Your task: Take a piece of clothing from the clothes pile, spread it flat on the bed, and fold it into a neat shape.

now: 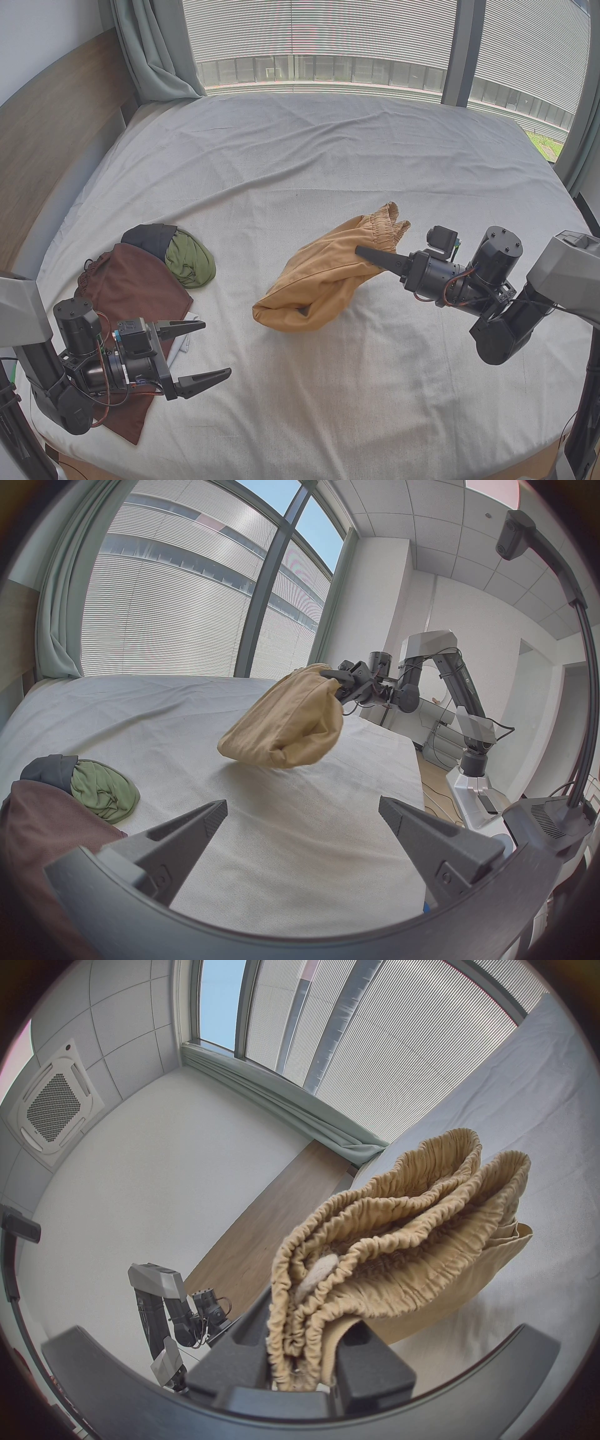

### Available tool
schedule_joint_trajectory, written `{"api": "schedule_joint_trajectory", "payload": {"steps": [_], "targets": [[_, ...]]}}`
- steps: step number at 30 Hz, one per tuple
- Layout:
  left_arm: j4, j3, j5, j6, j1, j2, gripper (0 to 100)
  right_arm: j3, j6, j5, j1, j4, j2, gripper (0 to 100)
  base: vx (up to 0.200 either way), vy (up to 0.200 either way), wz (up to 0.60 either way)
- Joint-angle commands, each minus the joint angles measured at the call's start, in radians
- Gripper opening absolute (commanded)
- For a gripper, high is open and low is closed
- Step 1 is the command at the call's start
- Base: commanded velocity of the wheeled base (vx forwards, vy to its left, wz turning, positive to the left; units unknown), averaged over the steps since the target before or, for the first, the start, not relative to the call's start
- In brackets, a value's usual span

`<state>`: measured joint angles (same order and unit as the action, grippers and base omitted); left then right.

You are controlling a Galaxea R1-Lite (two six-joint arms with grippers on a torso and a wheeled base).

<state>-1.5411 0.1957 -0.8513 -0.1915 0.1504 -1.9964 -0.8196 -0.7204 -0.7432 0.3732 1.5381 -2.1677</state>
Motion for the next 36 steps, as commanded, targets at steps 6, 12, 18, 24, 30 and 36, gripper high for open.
{"api": "schedule_joint_trajectory", "payload": {"steps": [6,12,18,24,30,36], "targets": [[-0.001,0.007,0.001,0.001,0.012,-0.005,100,-0.122,-0.025,-0.018,-0.017,0.000,-0.112,0,0.000,0.000,0.00],[-0.001,0.002,0.001,0.001,0.012,-0.001,100,-0.233,-0.042,-0.018,-0.016,-0.015,-0.162,0,0.000,0.000,0.00],[-0.001,0.002,0.001,0.001,0.014,-0.004,100,-0.313,-0.074,-0.018,-0.017,-0.023,-0.184,0,0.000,0.000,0.00],[-0.001,0.001,0.000,0.001,0.015,-0.007,100,-0.380,-0.079,-0.019,-0.033,-0.027,-0.204,0,0.000,0.000,0.00],[-0.001,0.001,0.001,0.001,0.015,-0.010,100,-0.458,-0.090,-0.018,-0.043,-0.072,-0.208,0,0.000,0.000,0.00],[-0.001,-0.001,0.001,0.001,0.015,-0.010,100,-0.569,-0.096,-0.018,-0.043,-0.134,-0.250,0,0.000,0.000,0.00]]}}
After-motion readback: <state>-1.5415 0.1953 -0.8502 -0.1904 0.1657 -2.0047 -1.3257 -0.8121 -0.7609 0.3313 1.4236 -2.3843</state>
